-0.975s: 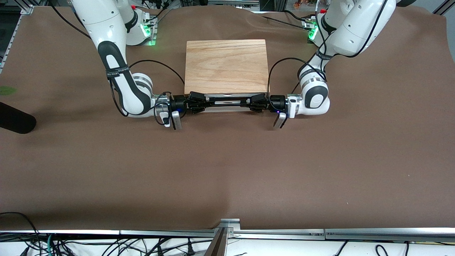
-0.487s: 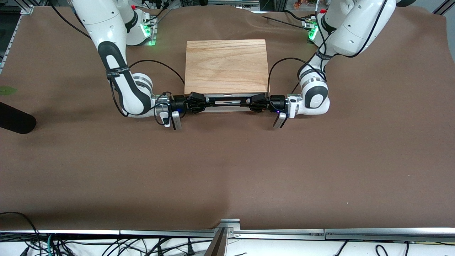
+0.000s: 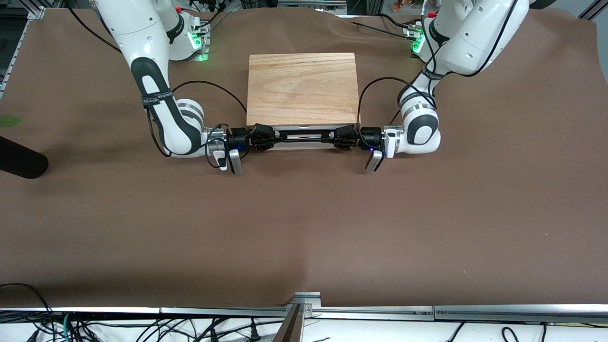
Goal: Pull top drawer with both arms simultaneously
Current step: 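Close the right gripper and the left gripper on the handle ends, then pull the drawer handle out of the cabinet with both grippers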
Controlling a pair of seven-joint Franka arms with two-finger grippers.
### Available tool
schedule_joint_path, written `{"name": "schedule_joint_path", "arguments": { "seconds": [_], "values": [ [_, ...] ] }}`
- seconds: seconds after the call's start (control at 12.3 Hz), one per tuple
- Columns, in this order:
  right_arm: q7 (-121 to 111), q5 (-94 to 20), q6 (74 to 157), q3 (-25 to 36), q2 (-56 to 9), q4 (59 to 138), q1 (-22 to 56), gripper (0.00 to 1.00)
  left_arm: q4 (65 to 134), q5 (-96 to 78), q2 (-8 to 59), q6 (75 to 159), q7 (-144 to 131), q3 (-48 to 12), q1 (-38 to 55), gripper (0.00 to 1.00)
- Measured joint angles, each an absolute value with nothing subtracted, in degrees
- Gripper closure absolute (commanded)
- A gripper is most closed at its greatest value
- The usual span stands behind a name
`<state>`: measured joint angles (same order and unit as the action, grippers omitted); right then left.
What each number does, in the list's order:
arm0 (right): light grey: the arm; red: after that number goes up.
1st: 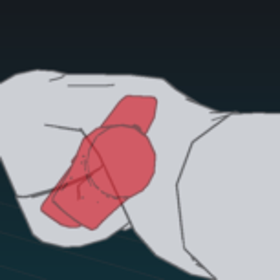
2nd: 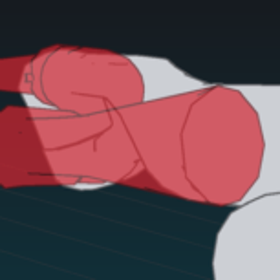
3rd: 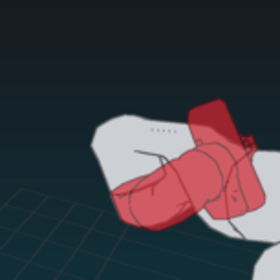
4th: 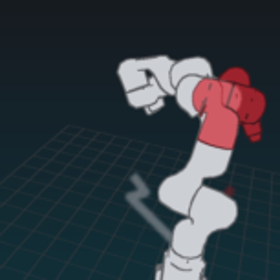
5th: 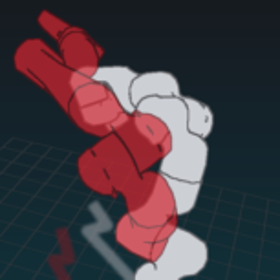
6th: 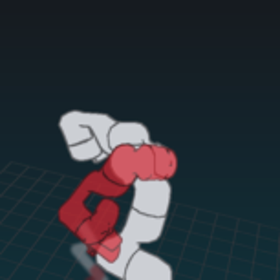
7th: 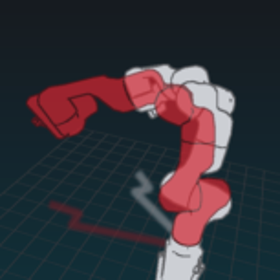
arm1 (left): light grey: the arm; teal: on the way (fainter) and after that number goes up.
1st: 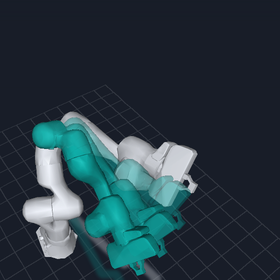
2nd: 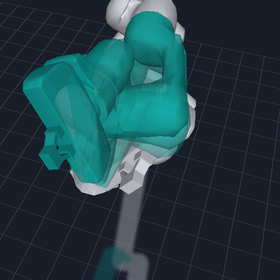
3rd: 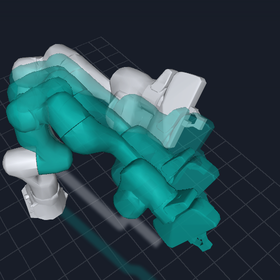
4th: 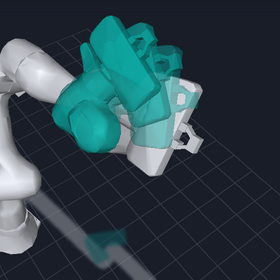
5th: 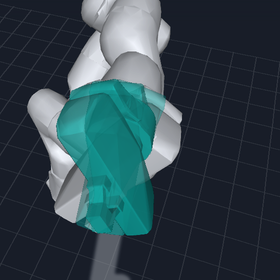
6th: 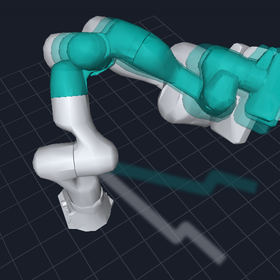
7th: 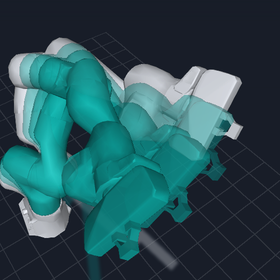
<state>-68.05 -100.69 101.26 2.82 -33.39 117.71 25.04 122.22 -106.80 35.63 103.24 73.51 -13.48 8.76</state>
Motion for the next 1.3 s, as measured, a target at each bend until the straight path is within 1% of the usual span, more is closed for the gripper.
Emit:
{"name": "schedule_joint_path", "arguments": {
  "seconds": [0.65,1.3],
  "values": [
    [-67.89,-100.48,101.23,2.78,-34.25,116.15,24.75,1.00,121.69,-107.01,35.81,103.37,72.66,-13.28,8.73,1.00],
    [-63.32,-97.56,99.41,2.31,-39.37,107.90,22.74,1.00,117.68,-107.20,37.95,103.90,67.08,-12.39,8.74,1.00]
  ]
}}
